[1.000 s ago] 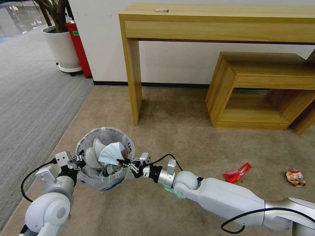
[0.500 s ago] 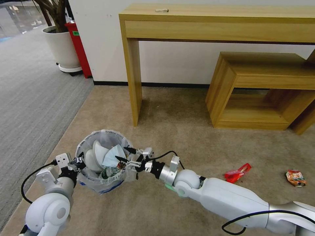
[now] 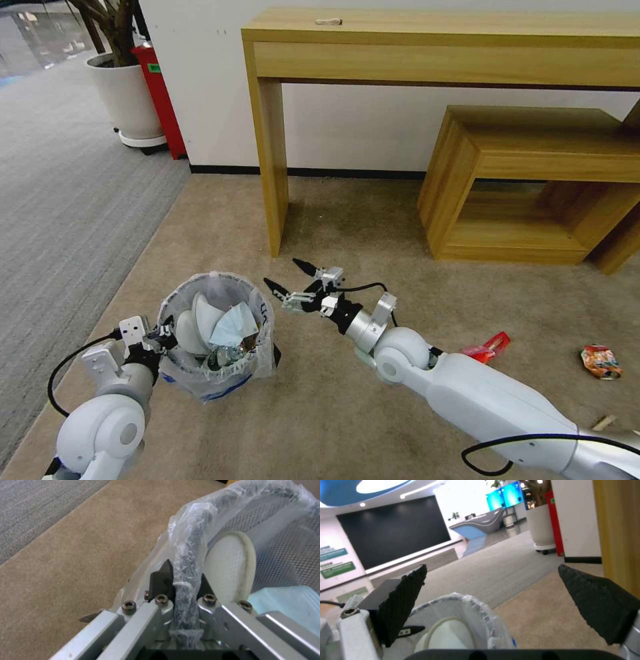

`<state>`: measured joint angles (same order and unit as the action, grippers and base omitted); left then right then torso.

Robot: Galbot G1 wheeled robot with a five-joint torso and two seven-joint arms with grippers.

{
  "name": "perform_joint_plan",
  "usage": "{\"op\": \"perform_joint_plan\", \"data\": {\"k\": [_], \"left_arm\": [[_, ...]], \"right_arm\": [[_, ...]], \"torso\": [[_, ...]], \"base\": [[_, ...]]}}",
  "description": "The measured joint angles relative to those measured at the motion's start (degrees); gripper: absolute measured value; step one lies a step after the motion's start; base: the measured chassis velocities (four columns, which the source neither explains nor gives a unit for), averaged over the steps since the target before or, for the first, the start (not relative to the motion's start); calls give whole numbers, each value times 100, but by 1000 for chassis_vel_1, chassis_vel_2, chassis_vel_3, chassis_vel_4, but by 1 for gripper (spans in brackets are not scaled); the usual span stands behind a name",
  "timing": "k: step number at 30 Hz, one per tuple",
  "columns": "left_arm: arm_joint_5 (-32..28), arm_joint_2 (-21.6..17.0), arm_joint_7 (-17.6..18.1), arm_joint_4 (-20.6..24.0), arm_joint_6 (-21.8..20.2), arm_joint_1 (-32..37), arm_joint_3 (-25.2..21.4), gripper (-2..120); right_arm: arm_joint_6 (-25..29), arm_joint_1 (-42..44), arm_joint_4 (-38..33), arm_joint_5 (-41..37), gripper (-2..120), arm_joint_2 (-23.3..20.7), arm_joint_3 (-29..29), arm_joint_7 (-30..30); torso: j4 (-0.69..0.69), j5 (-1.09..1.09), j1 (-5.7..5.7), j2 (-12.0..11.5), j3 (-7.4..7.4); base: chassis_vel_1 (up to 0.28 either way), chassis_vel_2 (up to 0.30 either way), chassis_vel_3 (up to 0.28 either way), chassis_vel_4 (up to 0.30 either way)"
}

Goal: Pick up the trash bin and place the garbage on the floor into it.

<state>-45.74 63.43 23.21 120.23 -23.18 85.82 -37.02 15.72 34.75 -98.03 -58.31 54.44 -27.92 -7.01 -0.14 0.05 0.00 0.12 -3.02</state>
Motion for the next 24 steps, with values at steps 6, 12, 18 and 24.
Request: {"op": "perform_joint_plan", "data": {"k": [6,12,18,24], "left_arm": [[116,20,-84,-18,-33,17,-41,2],[255,50,-205,-46,47,2,-83,2],[563,106,-368,-77,181,-92,-145,2],[644,142,-424,-64,235,-72,-208,2]], "right_arm": [[-47,108,-101,-29,100,-2,419,381],[-203,366,-203,-50,100,-69,1207,793],[-393,949,-353,90,100,-160,2503,1322],[-477,1316,-469,229,100,-205,3262,1637]], "torso": [[1,0,0,0,0],[0,0,0,0,0],[1,0,0,0,0],[-3,0,0,0,0]], "base": [[0,0,0,0],[0,0,0,0],[0,0,0,0],[0,0,0,0]]}}
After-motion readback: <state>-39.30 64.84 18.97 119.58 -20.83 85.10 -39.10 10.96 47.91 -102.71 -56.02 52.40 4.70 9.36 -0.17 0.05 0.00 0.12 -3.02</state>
